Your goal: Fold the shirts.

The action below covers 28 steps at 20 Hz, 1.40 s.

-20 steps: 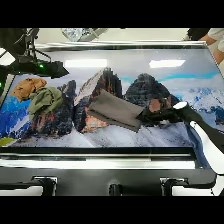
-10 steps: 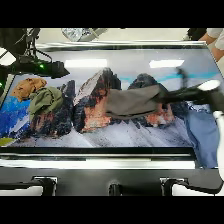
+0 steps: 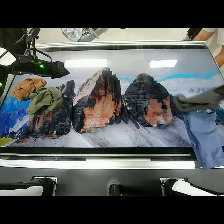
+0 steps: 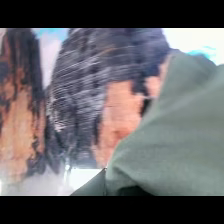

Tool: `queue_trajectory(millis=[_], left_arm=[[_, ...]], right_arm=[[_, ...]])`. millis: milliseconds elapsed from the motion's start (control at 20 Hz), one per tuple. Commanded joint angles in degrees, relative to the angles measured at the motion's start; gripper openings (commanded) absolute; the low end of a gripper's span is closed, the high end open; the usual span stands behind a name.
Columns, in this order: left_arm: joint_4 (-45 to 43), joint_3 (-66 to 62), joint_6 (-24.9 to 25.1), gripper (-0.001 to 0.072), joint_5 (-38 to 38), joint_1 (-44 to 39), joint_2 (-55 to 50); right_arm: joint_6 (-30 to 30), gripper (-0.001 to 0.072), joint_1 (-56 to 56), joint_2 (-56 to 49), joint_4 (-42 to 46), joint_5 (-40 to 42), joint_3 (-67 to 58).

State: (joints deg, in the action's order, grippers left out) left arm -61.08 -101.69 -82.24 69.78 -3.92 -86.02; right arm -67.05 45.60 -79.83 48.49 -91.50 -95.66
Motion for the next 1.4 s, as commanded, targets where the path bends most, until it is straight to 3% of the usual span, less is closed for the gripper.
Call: queue_trajectory(millis=[0,300,400,600,700,950,1150,1200,1250,1300,1350], left_arm=[[-0.02,0.02,0.04,0.0034,-0.37,0.02,0.0],[0.0,0.02,1.29,0.0034,-0.35,0.02,0.02],[0.0,0.02,1.29,0.0034,-0.35,0.02,0.02],[0.0,0.02,1.27,0.0034,-0.33,0.02,0.02],[0.0,0.02,1.27,0.0034,-0.33,0.02,0.02],[0.0,0.02,1.27,0.0034,-0.33,0.02,0.02],[0.02,0.0,1.22,0.0034,-0.33,0.02,0.02],[0.07,0.0,1.2,0.0034,-0.33,0.0,0.02],[0.5,0.0,1.22,0.0034,-0.33,0.02,0.04],[1.29,0.0,1.25,0.0034,-0.35,0.02,0.09],[1.55,-0.42,1.25,0.0034,-0.26,0.09,0.15]], right_arm=[[-1.42,0.0043,7.67,0.17,0.26,-2.45,-1.7],[-1.09,0.0042,16.24,0.2,1.79,-9.38,-1.7],[0.7,0.0043,17.35,0.44,11.69,-14.82,-1.25],[2.23,0.0043,17.35,3.91,34.56,-14.88,8.31],[2.32,0.0042,17.35,4.57,38.84,-12.96,14.91],[2.14,0.0043,17.35,5.18,38.71,-2.16,29.79],[2.1,0.0052,17.35,5.18,40.96,1.29,36.17],[2.05,0.0195,17.35,5.18,40.96,1.53,36.3],[2.23,0.0534,17.35,5.2,40.94,1.66,35.82],[2.99,0.0704,17.35,5.2,40.89,1.66,34.51],[3.56,0.0694,17.35,5.2,40.92,1.64,31.69]])
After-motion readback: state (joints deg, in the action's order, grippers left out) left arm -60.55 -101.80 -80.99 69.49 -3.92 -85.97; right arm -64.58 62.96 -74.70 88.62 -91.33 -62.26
